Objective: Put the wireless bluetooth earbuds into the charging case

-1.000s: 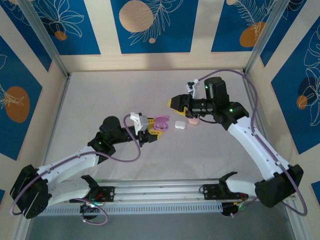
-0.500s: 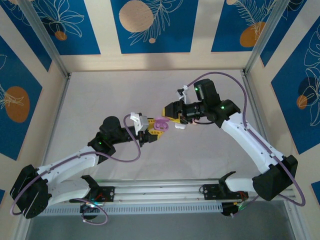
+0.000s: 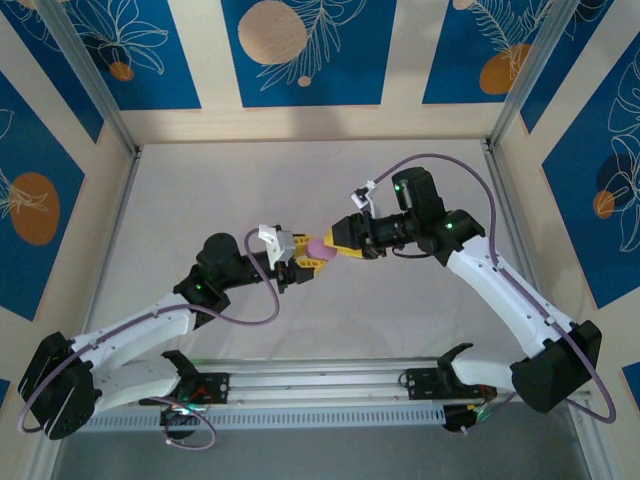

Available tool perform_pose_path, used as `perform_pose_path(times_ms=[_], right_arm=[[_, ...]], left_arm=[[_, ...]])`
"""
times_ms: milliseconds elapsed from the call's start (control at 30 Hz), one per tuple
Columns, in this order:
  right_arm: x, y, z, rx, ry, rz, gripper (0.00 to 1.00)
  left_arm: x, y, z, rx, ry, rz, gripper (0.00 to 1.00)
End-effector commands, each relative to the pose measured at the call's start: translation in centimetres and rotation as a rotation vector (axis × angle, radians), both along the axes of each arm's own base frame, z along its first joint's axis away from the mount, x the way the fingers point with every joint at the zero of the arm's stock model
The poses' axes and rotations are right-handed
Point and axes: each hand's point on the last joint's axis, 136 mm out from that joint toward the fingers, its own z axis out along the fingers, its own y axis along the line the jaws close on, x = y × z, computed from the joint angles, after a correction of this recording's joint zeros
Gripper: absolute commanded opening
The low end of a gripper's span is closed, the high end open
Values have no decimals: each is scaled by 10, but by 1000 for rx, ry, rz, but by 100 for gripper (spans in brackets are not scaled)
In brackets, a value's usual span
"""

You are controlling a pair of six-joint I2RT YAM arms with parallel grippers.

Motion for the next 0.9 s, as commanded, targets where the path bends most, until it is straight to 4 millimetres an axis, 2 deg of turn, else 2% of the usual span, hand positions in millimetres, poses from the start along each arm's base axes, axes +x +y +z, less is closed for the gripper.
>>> perform_pose_path(times_ms=[0, 67, 167, 333, 467, 533, 633, 733, 867], right_arm=[[-17, 6, 6, 84, 35, 91, 55], [-17, 6, 3, 88, 43, 92, 55], [-5, -6, -9, 9, 38, -4, 56], [20, -49, -30, -130, 40, -265, 58], [29, -84, -45, -159, 71, -440, 58], [30, -94, -49, -132, 87, -476, 58], [28, -99, -54, -81, 135, -474, 57], [26, -88, -43, 42, 153, -387, 58], [21, -70, -34, 150, 173, -255, 59]], left_arm=[[-5, 1, 31, -72, -79, 0, 25], [-3, 1, 30, -69, -75, 9, 24], [9, 2, 18, -26, -42, 66, 24], [26, 3, -9, 26, -1, 154, 24], [35, -2, -34, 57, 48, 168, 24], [37, -6, -40, 52, 65, 164, 23], [39, -11, -44, 30, 60, 160, 24], [34, -17, -40, 3, 35, 123, 24], [28, -23, -24, -67, 7, 78, 24]])
